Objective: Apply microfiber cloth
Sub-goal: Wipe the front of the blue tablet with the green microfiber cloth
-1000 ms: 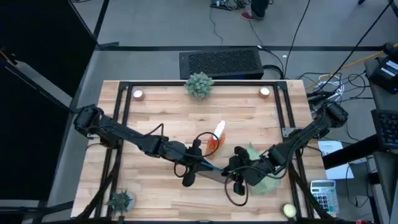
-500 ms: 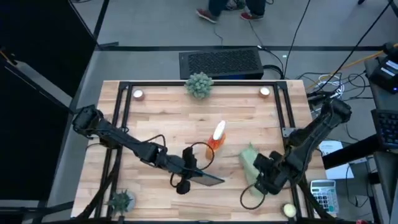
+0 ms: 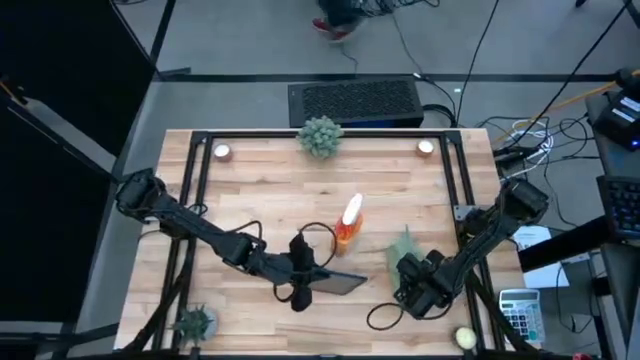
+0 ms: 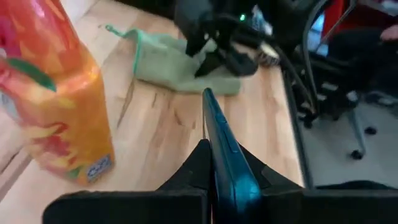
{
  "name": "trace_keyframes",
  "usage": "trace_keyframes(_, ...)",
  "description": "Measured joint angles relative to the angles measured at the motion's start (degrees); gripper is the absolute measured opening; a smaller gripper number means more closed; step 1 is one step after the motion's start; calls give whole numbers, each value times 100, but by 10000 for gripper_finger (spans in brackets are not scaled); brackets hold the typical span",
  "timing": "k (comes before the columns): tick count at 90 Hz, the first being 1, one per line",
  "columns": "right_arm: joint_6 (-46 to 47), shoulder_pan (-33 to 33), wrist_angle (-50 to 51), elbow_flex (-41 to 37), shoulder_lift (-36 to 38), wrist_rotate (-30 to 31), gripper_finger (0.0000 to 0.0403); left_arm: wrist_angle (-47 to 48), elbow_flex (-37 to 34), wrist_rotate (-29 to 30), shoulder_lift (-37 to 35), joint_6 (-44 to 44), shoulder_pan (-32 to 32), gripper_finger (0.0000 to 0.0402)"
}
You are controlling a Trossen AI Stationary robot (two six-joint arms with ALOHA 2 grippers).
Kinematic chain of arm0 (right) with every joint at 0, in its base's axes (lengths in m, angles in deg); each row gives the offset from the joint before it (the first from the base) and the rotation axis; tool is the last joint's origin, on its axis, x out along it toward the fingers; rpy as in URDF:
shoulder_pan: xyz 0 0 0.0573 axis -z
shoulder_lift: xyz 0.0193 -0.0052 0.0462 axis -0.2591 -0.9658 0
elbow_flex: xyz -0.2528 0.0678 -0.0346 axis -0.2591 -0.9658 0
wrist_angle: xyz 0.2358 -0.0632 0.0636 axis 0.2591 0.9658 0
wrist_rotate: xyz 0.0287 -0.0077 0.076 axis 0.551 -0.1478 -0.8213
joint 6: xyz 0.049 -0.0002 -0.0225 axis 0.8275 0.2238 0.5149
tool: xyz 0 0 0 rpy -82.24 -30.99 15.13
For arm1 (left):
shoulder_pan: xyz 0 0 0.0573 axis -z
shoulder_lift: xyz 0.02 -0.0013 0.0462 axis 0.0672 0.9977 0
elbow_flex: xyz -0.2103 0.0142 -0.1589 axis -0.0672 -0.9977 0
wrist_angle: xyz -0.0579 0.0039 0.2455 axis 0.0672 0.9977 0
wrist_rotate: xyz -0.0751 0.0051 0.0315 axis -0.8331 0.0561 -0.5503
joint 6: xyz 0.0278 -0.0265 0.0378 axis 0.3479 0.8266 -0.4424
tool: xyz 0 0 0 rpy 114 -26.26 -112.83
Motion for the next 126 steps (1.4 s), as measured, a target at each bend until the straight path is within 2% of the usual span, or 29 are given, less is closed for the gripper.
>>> trace_keyframes(6, -12, -150, -287, 4, -2, 62, 39, -113, -77, 42, 0, 102, 8, 4)
trace_keyframes(9, -7, -273, -455, 57, -5, 108, 23, -185, -122, 114, 0, 158, 6, 4)
trace_keyframes(17, -7, -655, -684, 364, -36, 164, 18, -467, -182, 371, 2, 262, -14, 4)
trace_keyframes(24, -483, -948, -815, 738, -11, 357, 15, -629, -182, 530, 0, 306, -60, 4)
trace_keyframes(31, -1141, -1182, -1171, 1176, -69, 1001, 9, -715, -187, 663, 1, 248, -113, 3)
trace_keyframes(40, -2207, -1206, -1178, 1741, -320, 2135, 4, -1020, -189, 684, 7, 159, -183, 3)
trace_keyframes(50, -3656, -832, -1185, 2336, -630, 3353, 3, -1209, -189, 698, 4, 156, -248, 3)
trace_keyframes(61, -4981, -180, -1174, 2798, -1034, 4093, 2, -1403, -189, 700, 7, 120, -299, 3)
trace_keyframes(71, -5783, 398, -1297, 3159, -1301, 4361, 2, -1573, -189, 745, 4, 96, -310, 3)
trace_keyframes(86, -5680, 956, -1474, 3423, -1547, 4566, 3, -1590, -199, 956, 4, -21, -337, 3)
trace_keyframes(103, -7005, 1064, -3066, 3434, -1577, 4671, 3, -1740, -200, 773, 4, -62, -329, 3)
trace_keyframes(110, -7381, 1043, -3298, 3434, -1497, 4802, 3, -1852, -198, 742, 3, -34, -329, 3)
trace_keyframes(118, -7240, 1048, -3030, 3454, -1443, 4940, 3, -1931, -191, 752, -2, -41, -332, 3)
trace_keyframes(126, -6466, 1074, -2382, 3460, -1443, 4950, 3, -1845, -191, 815, 10, -80, -337, 3)
